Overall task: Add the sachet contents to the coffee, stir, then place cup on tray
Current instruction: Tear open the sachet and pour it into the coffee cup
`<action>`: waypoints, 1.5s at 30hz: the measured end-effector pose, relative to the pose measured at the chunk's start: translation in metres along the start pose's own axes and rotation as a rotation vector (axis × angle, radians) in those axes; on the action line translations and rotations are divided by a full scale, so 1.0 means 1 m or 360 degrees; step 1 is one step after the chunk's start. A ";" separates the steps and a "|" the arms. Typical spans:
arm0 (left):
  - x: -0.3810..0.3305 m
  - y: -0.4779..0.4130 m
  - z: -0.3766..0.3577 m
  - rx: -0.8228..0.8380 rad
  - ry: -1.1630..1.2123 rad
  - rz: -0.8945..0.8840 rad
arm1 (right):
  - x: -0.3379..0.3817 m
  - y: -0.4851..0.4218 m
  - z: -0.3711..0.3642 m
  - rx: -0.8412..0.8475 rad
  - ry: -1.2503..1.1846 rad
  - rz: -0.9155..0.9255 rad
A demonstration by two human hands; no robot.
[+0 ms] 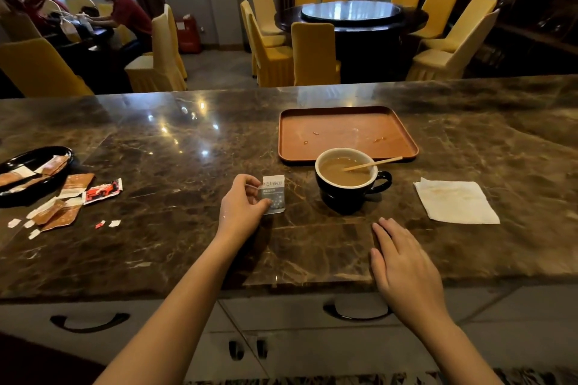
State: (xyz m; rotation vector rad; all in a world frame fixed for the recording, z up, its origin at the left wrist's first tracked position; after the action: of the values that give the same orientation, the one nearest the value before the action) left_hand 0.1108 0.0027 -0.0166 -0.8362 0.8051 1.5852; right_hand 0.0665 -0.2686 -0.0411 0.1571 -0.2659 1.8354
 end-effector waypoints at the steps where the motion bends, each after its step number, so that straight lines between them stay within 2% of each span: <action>1: -0.002 0.003 0.000 -0.0004 0.0075 -0.0019 | -0.001 0.000 -0.001 -0.0008 -0.0019 0.0009; 8: -0.023 0.018 -0.010 0.0287 0.0489 0.0003 | -0.002 0.002 0.001 -0.0025 -0.0157 0.0033; 10: -0.031 0.022 -0.013 0.0358 0.0611 0.0000 | -0.002 0.003 0.005 -0.0019 -0.0313 0.0056; 12: -0.042 0.025 -0.016 0.0480 0.0684 -0.0012 | -0.003 0.004 0.014 -0.0040 -0.0639 0.0068; 16: -0.072 0.029 -0.026 0.0739 0.0523 -0.0140 | 0.018 0.002 0.042 -0.0129 -0.1243 0.0128; 19: -0.093 0.031 -0.035 0.0866 0.0567 -0.0220 | 0.037 -0.013 0.048 0.0052 -0.1908 0.0050; 21: -0.103 0.030 -0.039 0.0901 0.0593 -0.0245 | 0.048 -0.021 0.050 0.0170 -0.2208 0.0003; 30: -0.115 0.022 -0.046 0.0952 0.0697 -0.0276 | 0.057 -0.032 0.042 0.0034 -0.2896 -0.0136; 34: -0.124 0.011 -0.050 0.0940 0.0675 -0.0282 | 0.052 -0.044 0.048 0.0030 -0.2853 -0.0157; 38: -0.148 -0.012 -0.049 0.0886 0.0432 -0.0367 | 0.030 -0.068 0.062 0.0204 -0.2402 -0.0219; 42: -0.179 -0.043 -0.056 0.0990 -0.0157 -0.0473 | 0.016 -0.097 0.077 0.0472 -0.1988 -0.0164; 45: -0.186 -0.059 -0.070 0.1150 -0.0484 -0.0438 | 0.004 -0.116 0.093 0.0520 -0.1867 -0.0061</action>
State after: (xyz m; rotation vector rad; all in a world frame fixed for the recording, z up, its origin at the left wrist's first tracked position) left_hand 0.2008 -0.1421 0.1024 -0.1637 0.9059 1.0241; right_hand 0.1739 -0.2588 0.0617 1.4590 -0.7493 1.5418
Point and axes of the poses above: each hand's wrist, its own y-axis away from the middle knuckle, its own z-axis out of the back of the hand, x = y × z, the point moved 9 cm from there along -y, towards the middle knuckle, and after that the axes turned 13 degrees about x, right-handed, at the moved point
